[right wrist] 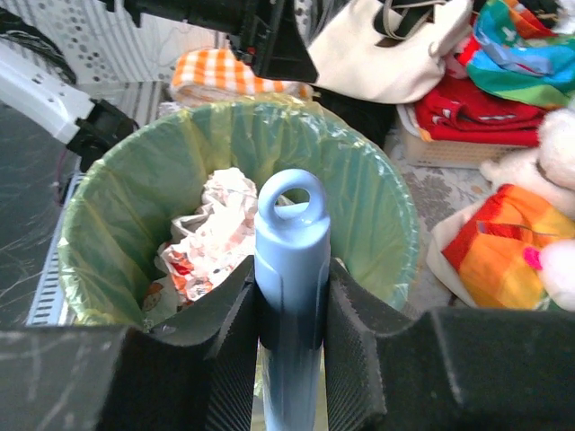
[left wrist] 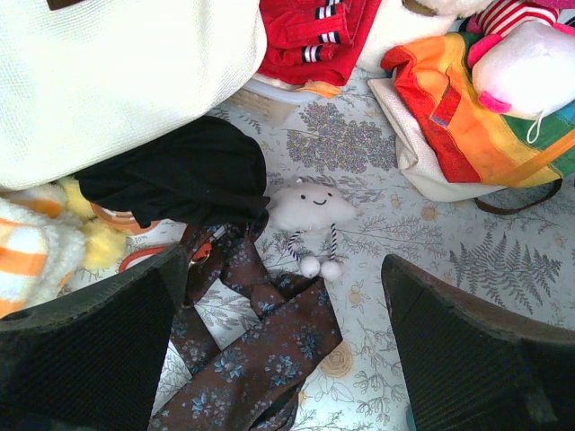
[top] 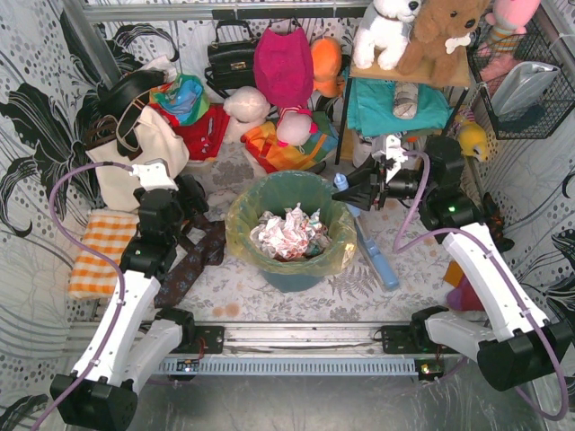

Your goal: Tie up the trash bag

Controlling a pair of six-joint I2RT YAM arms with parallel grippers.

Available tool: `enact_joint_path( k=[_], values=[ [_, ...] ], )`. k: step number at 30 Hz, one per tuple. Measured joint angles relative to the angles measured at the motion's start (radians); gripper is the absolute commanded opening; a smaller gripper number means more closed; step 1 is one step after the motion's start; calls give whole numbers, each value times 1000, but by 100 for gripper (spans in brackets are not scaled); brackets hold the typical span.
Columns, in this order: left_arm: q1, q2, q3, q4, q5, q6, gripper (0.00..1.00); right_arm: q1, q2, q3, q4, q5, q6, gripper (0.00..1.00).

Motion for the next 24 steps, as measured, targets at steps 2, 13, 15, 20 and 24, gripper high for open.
enact_joint_path(
  k=[2, 13, 15, 20, 24],
  values=[
    [0, 0, 0, 0, 0, 0, 98, 0, -2, 20, -50, 42, -31, 0],
    [0, 1, -3, 0, 0, -1, 98, 2, -92, 99, -254, 678, -179, 0],
    [0, 2, -3, 0, 0, -1, 98, 2, -103, 98, -245, 828, -182, 0],
    [0, 4, -4, 0, 0, -1, 98, 0, -102, 74, -140, 1233, -166, 0],
    [0, 4, -4, 0, 0, -1, 98, -23, -49, 69, -34, 1487, -137, 0]
  ],
)
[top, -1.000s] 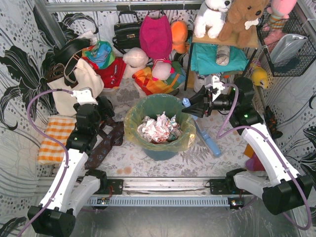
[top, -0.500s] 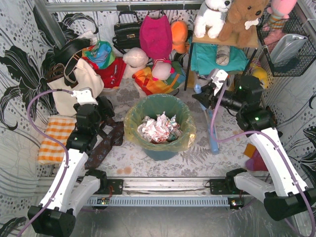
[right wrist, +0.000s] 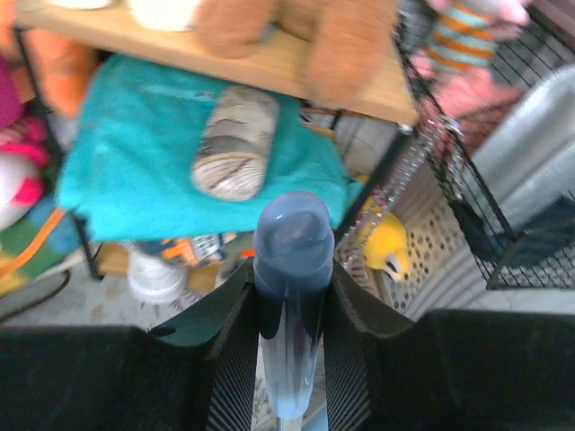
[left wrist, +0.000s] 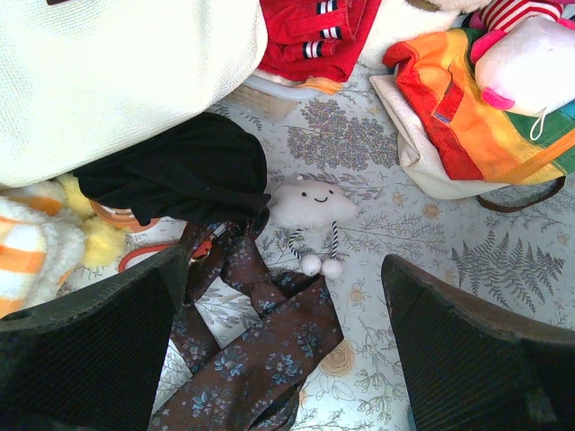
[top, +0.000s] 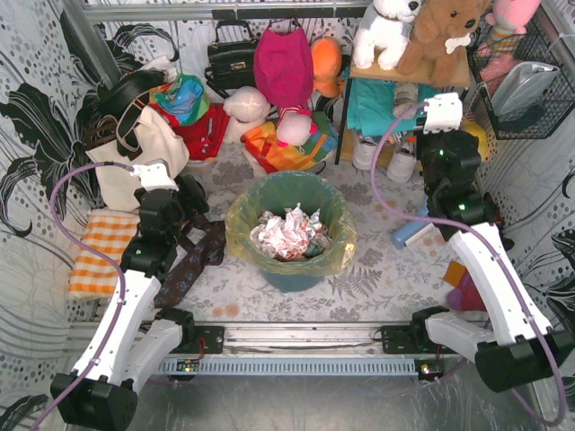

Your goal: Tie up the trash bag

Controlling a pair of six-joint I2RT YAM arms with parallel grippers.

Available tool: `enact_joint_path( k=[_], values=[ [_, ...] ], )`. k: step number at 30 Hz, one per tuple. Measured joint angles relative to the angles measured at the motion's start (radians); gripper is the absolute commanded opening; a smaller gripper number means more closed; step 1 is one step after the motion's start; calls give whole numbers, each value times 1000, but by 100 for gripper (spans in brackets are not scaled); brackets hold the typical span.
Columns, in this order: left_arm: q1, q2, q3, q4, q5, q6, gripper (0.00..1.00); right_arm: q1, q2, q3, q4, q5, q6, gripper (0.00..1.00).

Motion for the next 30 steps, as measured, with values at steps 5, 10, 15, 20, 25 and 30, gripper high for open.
enact_joint_path(
  k=[5, 10, 15, 20, 25, 30],
  values=[
    [0, -1, -1, 0, 0, 0, 98, -113, 169, 127, -11, 154, 146, 0],
    [0, -1, -1, 0, 0, 0, 98, -181, 285, 243, -47, 198, 271, 0],
    [0, -2, -1, 0, 0, 0, 98, -192, 339, 299, -39, 206, 308, 0],
    [0, -4, -1, 0, 0, 0, 98, -232, 402, 324, -25, 206, 322, 0],
    [0, -5, -1, 0, 0, 0, 98, -267, 454, 331, 18, 213, 343, 0],
    [0, -5, -1, 0, 0, 0, 98, -283, 479, 331, 73, 216, 355, 0]
  ],
)
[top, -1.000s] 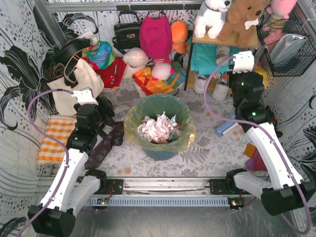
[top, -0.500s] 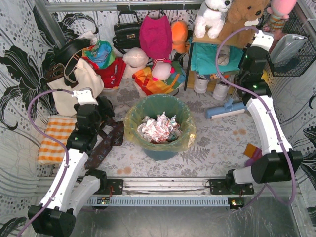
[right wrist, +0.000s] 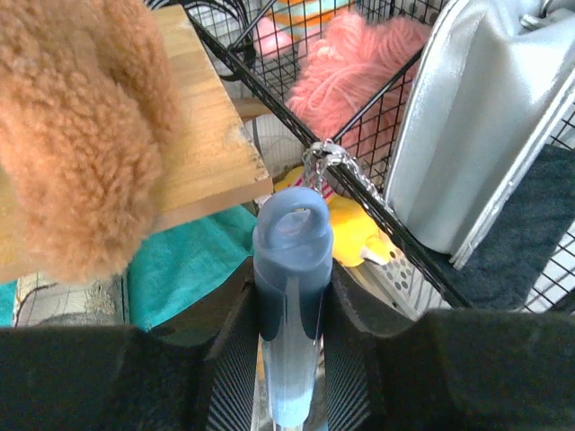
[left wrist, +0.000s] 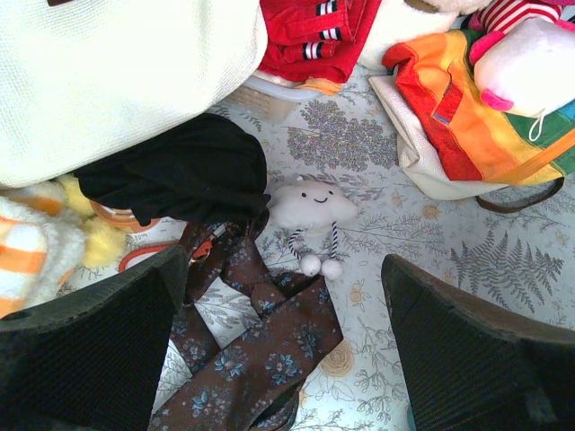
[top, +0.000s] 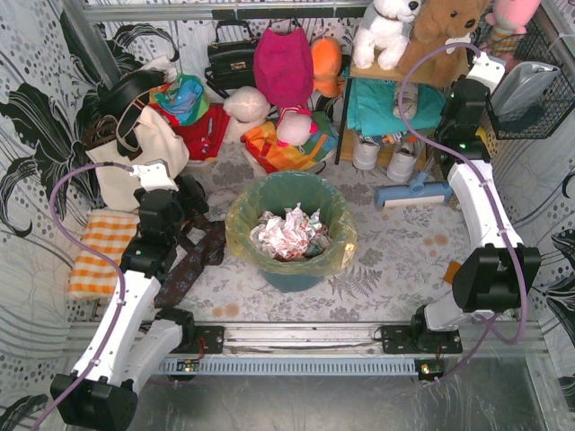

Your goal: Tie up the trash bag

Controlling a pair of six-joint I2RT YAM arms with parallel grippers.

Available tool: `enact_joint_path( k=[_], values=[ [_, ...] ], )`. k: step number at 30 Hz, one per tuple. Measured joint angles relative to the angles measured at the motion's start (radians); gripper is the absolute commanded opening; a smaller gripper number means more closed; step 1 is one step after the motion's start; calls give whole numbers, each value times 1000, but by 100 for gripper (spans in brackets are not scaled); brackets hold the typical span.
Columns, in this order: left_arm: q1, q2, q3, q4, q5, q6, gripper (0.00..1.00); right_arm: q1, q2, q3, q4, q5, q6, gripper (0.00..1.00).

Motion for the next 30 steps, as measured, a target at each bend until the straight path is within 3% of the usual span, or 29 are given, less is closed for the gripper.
enact_joint_path(
  k=[1, 7, 9, 30],
  values=[
    [0, 0, 0, 0, 0, 0, 98, -1, 6, 0, 14, 2, 0, 3],
    [0, 0, 0, 0, 0, 0, 98, -2, 31, 0, 74, 5, -2, 49],
    [0, 0, 0, 0, 0, 0, 98, -4, 34, 0, 96, 5, -5, 58],
    [0, 5, -2, 0, 3, 0, 98, -10, 34, 0, 183, -14, -51, 91]
  ],
)
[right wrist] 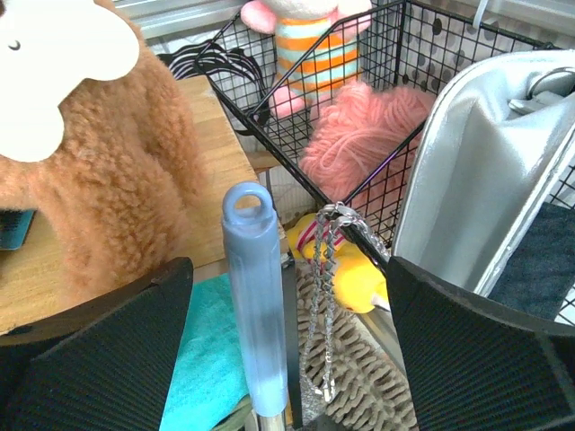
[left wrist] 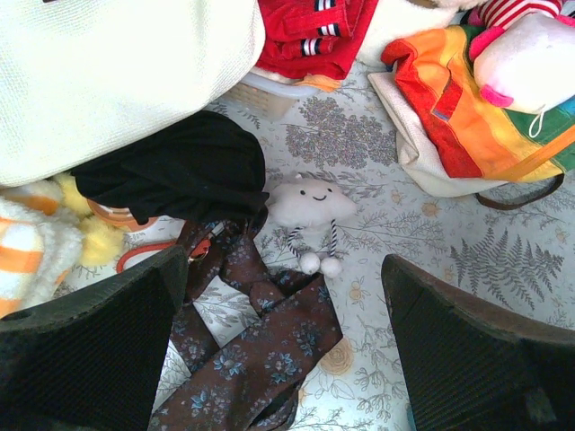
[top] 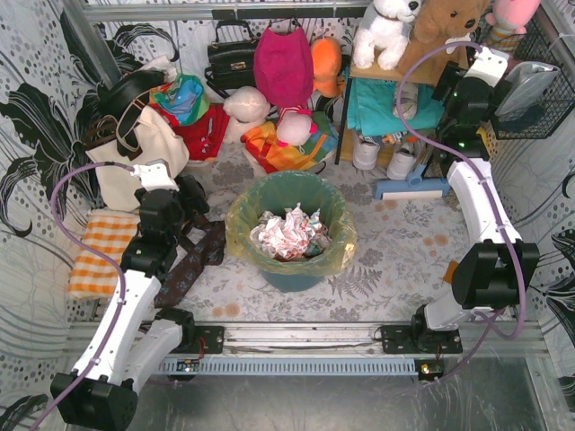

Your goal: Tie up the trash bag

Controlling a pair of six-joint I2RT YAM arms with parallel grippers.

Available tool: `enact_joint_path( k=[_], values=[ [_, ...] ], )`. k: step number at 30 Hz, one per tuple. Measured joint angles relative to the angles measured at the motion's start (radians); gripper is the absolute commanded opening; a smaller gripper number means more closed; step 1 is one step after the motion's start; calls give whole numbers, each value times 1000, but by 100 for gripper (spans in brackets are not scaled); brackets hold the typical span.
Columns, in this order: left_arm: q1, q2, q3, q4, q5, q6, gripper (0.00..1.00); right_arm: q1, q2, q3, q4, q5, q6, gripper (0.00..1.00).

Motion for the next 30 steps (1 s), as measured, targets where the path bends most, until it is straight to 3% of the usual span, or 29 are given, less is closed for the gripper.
enact_joint_path(
  k=[7, 18, 23, 30],
  values=[
    [0, 0, 2, -8, 34, -1, 98, 0, -93, 11, -132, -88, 18, 93],
    [0, -2, 175, -130, 264, -139, 98, 18, -470, -41, -465, -510, 261, 85],
    [0, 32, 274, -258, 407, -200, 98, 20, -565, -130, -619, -743, 359, 82],
    [0, 14, 282, -496, 529, -265, 100, 20, -671, -224, -875, -958, 420, 74]
  ],
)
